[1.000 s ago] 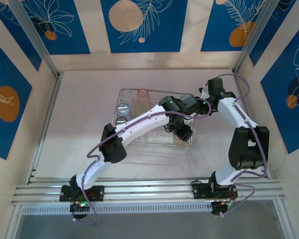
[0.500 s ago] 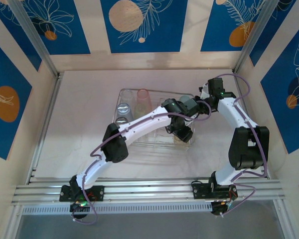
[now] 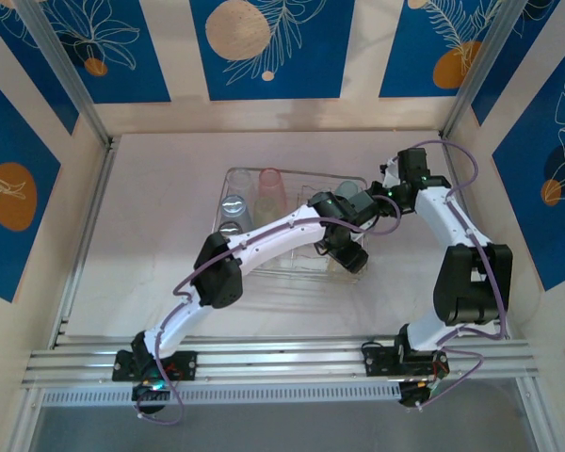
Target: Load the cups into the dish rack
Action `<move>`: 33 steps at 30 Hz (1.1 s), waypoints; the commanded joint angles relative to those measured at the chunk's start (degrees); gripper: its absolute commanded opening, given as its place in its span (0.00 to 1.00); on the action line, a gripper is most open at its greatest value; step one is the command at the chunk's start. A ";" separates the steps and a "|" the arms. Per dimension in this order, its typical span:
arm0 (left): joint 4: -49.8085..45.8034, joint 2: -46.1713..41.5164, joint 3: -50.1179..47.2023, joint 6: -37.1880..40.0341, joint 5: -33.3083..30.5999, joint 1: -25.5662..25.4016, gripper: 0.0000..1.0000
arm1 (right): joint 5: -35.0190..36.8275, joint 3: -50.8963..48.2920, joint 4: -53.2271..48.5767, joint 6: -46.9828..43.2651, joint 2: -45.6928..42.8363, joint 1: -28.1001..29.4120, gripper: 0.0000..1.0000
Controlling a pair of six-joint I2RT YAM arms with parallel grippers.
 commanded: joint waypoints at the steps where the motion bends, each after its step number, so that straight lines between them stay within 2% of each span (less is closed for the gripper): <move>1: -0.30 -2.66 -1.49 1.57 -4.31 0.27 0.77 | -2.58 -1.08 -0.88 -0.77 -2.59 -0.41 0.19; 7: 1.67 -6.79 -3.73 1.76 -5.34 0.30 0.86 | -4.16 -0.78 -3.17 -1.64 -4.58 -0.52 0.29; 10: 2.64 -9.36 -5.67 1.66 -6.88 0.26 1.00 | -4.52 -1.25 -4.12 -1.52 -6.21 -1.01 0.36; 15: 8.35 -18.48 -13.13 2.32 -12.22 0.25 1.00 | -2.89 -3.47 -3.42 -0.88 -9.73 -3.28 0.44; 17: 12.52 -23.80 -18.50 3.71 -17.82 0.25 1.00 | -1.52 -4.81 -2.46 -0.66 -11.23 -4.62 0.46; 19: 19.45 -31.30 -26.66 7.07 -26.78 0.26 1.00 | 0.26 -6.49 -0.80 -0.59 -12.93 -5.81 0.49; 21: 31.00 -40.81 -38.78 12.48 -40.23 0.53 1.00 | 3.53 -9.60 2.87 -0.26 -15.59 -6.39 0.54; 23: 45.94 -50.25 -51.77 18.39 -48.60 2.36 0.99 | 6.24 -13.28 8.11 -0.33 -18.75 -6.49 0.56; 24: 54.34 -55.47 -58.76 20.66 -50.35 4.74 0.99 | 7.96 -16.25 11.92 -0.77 -20.63 -6.16 0.58; 26: 66.82 -64.49 -72.51 22.00 -44.76 12.54 0.99 | 11.50 -22.23 20.76 -2.73 -24.72 -4.73 0.60; 29: 66.02 -73.13 -81.46 11.38 -38.57 29.41 0.99 | 19.04 -32.77 37.46 -9.68 -30.59 -0.19 0.66; 31: 69.29 -75.97 -86.75 8.71 -34.63 39.56 0.99 | 20.47 -39.32 48.63 -13.61 -32.64 1.19 0.79; 33: 80.03 -78.49 -94.47 10.10 -31.05 47.60 0.99 | 20.09 -44.59 58.50 -15.08 -32.58 1.03 1.00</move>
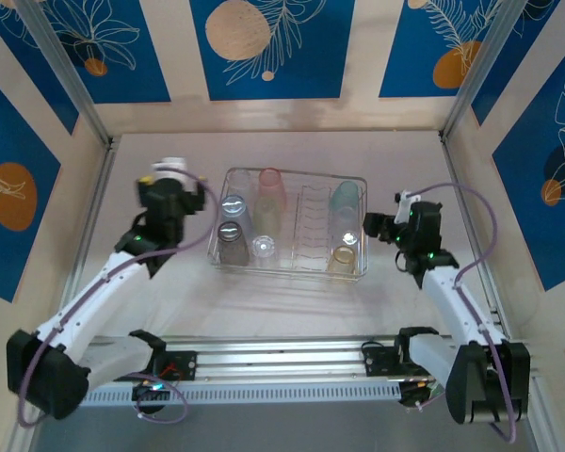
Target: Load the cups into the dish rack
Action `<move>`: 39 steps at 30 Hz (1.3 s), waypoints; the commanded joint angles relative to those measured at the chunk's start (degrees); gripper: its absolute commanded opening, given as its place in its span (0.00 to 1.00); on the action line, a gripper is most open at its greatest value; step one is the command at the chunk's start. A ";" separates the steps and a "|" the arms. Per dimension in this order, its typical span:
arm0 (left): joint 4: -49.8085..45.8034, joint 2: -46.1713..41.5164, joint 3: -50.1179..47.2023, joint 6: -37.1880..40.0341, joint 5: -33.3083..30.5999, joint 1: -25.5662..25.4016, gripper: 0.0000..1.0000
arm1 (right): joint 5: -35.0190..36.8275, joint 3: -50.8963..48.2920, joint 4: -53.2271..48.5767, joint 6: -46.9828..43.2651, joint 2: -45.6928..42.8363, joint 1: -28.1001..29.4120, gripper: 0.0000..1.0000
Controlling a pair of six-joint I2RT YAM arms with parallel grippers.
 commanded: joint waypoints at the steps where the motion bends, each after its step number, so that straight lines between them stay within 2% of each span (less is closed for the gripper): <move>1: 21.16 -2.91 -10.97 -0.43 6.49 8.60 0.99 | 3.93 -5.78 21.91 -5.91 0.39 -0.40 0.99; 2: 27.47 -3.07 -14.84 0.21 6.28 10.74 0.99 | 3.61 -5.67 21.72 -5.55 1.66 -0.81 0.99; 4: 33.28 -2.38 -19.34 -0.27 5.99 13.87 0.99 | 3.38 -5.58 21.68 -4.32 4.78 -1.35 0.99; 8: 34.62 1.47 -23.18 -2.92 10.21 17.19 0.99 | 2.46 -7.78 28.80 -3.14 11.25 -1.57 0.99; 15: 43.92 9.26 -28.79 -4.11 13.13 17.76 0.99 | 1.91 -6.02 32.29 -3.45 17.44 -2.27 0.99; 17: 45.92 12.03 -28.83 -1.72 15.56 17.77 0.99 | 0.28 -5.82 33.57 -3.28 18.32 -3.14 0.99; 21: 50.15 16.35 -29.68 -2.00 15.33 17.86 0.99 | -2.64 -5.39 36.41 -3.19 20.49 -4.13 0.99; 24: 54.95 20.15 -30.49 -1.19 17.11 17.95 0.99 | -4.12 -7.72 45.99 -2.52 25.25 -4.60 0.99; 26: 56.77 21.62 -30.84 -0.60 18.98 17.95 0.99 | -4.28 -7.95 48.86 -2.91 28.47 -4.36 0.99; 28: 58.25 22.37 -31.06 -0.23 19.72 17.95 0.99 | -4.26 -7.29 49.96 -3.14 30.70 -4.02 0.99; 30: 58.35 22.65 -31.01 0.18 20.86 17.95 0.99 | -4.36 -5.54 45.92 -3.60 30.25 -3.75 0.99; 33: 60.24 24.90 -30.90 1.94 25.67 17.94 0.99 | -3.51 -5.20 45.98 -4.01 30.62 -3.19 0.99; 35: 67.26 30.33 -30.99 3.07 27.52 17.86 1.00 | -2.25 -4.87 45.14 -4.26 30.57 -2.56 0.99; 36: 65.88 29.77 -30.40 3.29 28.24 17.86 1.00 | -1.65 -4.73 45.17 -4.53 30.71 -2.23 0.99; 37: 58.11 27.71 -28.51 3.02 28.18 17.82 1.00 | -1.09 -4.24 44.00 -4.90 30.68 -1.81 0.99; 39: 59.16 29.33 -27.69 3.86 29.25 17.68 1.00 | -0.18 -4.14 43.98 -5.39 30.81 -1.28 0.99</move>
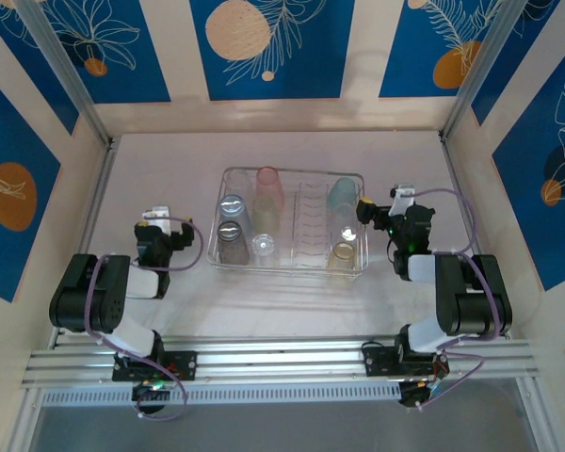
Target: Load the cups into the dish rack
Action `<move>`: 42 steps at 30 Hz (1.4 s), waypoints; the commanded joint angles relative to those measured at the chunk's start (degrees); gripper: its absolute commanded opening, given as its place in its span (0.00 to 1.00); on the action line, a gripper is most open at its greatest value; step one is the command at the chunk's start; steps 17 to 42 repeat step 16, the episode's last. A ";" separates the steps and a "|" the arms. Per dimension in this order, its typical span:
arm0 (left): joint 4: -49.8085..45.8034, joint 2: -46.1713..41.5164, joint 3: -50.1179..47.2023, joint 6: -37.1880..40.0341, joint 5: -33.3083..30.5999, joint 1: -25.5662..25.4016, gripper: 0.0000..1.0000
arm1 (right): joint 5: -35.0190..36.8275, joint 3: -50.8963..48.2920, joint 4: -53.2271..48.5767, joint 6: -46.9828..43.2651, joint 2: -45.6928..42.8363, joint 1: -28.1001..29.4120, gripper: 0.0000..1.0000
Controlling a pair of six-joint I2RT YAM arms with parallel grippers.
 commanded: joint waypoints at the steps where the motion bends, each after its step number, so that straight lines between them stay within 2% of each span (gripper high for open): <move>1: 0.26 0.33 2.56 1.86 3.86 0.28 1.00 | 3.06 0.24 -5.51 -3.44 1.80 0.93 0.99; 42: -0.10 0.39 2.79 2.51 5.25 0.20 1.00 | 5.15 -0.44 -4.20 -4.15 1.68 2.03 0.99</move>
